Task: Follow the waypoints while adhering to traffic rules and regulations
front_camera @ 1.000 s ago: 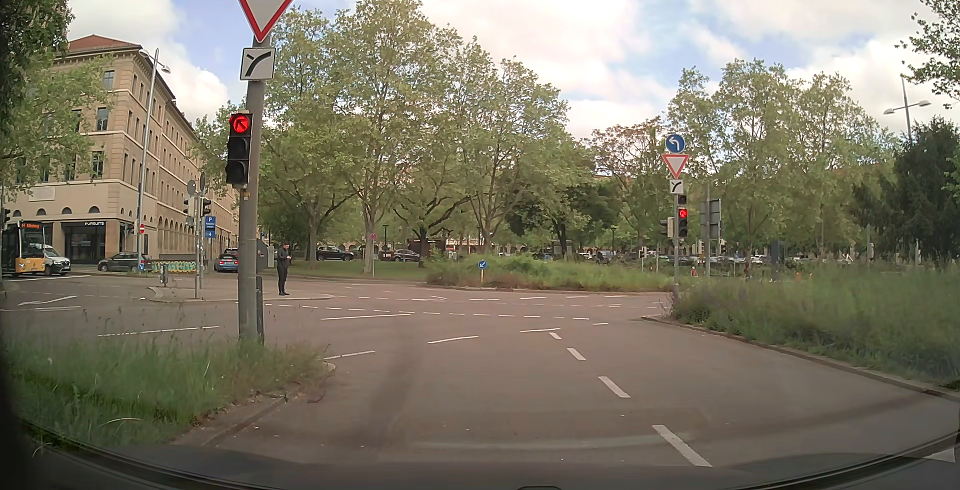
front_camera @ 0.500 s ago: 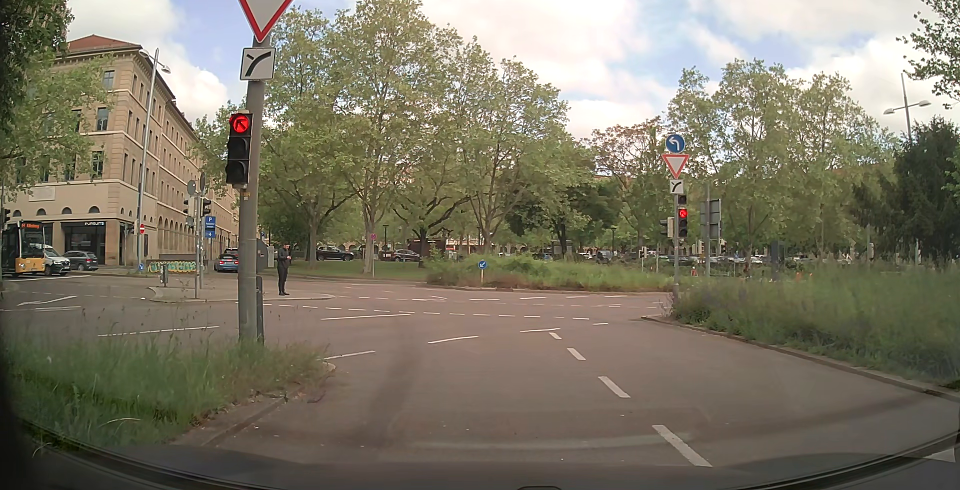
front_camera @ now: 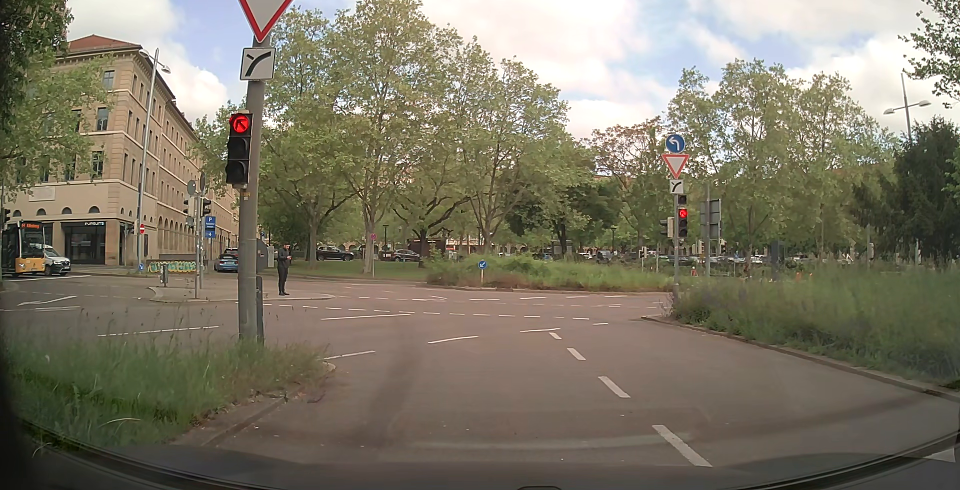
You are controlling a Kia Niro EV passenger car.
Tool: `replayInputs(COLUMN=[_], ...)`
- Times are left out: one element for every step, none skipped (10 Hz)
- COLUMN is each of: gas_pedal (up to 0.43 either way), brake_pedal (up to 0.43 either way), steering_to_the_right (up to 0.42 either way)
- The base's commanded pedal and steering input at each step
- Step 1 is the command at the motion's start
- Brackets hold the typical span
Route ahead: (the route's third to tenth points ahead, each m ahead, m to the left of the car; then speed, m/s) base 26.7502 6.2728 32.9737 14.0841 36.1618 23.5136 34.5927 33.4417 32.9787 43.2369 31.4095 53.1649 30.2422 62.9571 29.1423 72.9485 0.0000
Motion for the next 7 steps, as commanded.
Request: replayInputs(gas_pedal=[0.0, 0.0, 0.0, 0.0, 0.0, 0.0, 0.0], brake_pedal=[0.341, 0.341, 0.335, 0.341, 0.341, 0.341, 0.348], steering_to_the_right=[-0.084, -0.084, -0.085, -0.085, -0.085, -0.08, -0.059])
